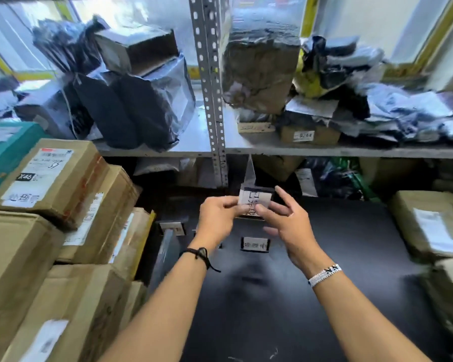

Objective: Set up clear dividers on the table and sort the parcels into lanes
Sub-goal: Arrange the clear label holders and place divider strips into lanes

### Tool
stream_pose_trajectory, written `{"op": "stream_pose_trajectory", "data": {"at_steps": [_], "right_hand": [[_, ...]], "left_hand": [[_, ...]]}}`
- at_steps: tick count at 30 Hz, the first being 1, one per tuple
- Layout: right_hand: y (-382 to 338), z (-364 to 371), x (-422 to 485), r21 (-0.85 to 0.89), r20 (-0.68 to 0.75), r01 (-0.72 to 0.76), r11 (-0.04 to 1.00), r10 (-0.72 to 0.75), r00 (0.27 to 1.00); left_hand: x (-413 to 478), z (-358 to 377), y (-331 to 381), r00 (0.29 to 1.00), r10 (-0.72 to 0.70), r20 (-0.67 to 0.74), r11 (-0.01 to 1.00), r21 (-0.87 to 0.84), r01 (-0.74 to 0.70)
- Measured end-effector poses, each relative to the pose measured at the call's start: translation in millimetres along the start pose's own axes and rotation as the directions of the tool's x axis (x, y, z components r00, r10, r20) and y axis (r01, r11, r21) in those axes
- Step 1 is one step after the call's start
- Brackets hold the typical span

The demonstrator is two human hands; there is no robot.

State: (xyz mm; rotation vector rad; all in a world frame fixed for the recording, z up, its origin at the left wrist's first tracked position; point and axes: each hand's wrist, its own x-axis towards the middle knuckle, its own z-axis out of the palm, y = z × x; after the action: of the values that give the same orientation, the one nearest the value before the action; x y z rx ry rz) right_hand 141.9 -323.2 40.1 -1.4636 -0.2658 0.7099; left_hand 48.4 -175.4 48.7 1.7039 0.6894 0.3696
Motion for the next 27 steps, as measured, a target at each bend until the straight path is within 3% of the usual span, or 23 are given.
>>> {"op": "stream_pose_trajectory", "data": {"at_steps": [2,6,8,10,12,17,19,24,27], "right_hand": [[1,-36,-16,0.075,0.054,-0.012,0.997,0.008,0.998],[8,-99,-36,0.120,0.016,-0.007,0.993,0.005,1.000],[11,-127,-39,0.058,-0.031,0.003,0.998,-0.001,1.000],[17,-152,-36,-0.104,-0.109,0.023,0.994,-0.034,0.993],[26,-171,-28,-0.376,-0.174,0.055,0.925,-0.128,0.976],[45,-183,-1,-0.757,-0.065,0.092,0.647,-0.216,0.974],[53,-182,17,-0.816,-0.026,0.096,0.570,-0.201,0.979],[106,-184,36,-0.869,-0.058,-0.028,0.495,-0.044,0.997],[128,-185,37,-0.888,-0.048,-0.019,0.460,-0.052,0.998]], "left_hand": [[-18,48,1,0.998,-0.047,0.049,0.970,-0.235,0.058],[-45,130,-3,0.995,-0.088,0.052,0.937,-0.334,0.100],[-53,159,-5,0.992,-0.105,0.065,0.931,-0.343,0.121],[-55,180,-8,0.991,-0.132,-0.016,0.944,-0.308,0.121],[-57,192,-17,0.979,-0.154,-0.132,0.959,-0.258,0.116],[-53,213,-46,0.991,-0.127,-0.045,0.990,0.062,0.130],[-42,219,-59,0.990,-0.135,-0.043,0.980,0.142,0.140],[-40,229,-104,0.963,-0.268,0.032,0.928,0.276,0.249],[-35,228,-121,0.940,-0.329,0.090,0.889,0.365,0.276]]}}
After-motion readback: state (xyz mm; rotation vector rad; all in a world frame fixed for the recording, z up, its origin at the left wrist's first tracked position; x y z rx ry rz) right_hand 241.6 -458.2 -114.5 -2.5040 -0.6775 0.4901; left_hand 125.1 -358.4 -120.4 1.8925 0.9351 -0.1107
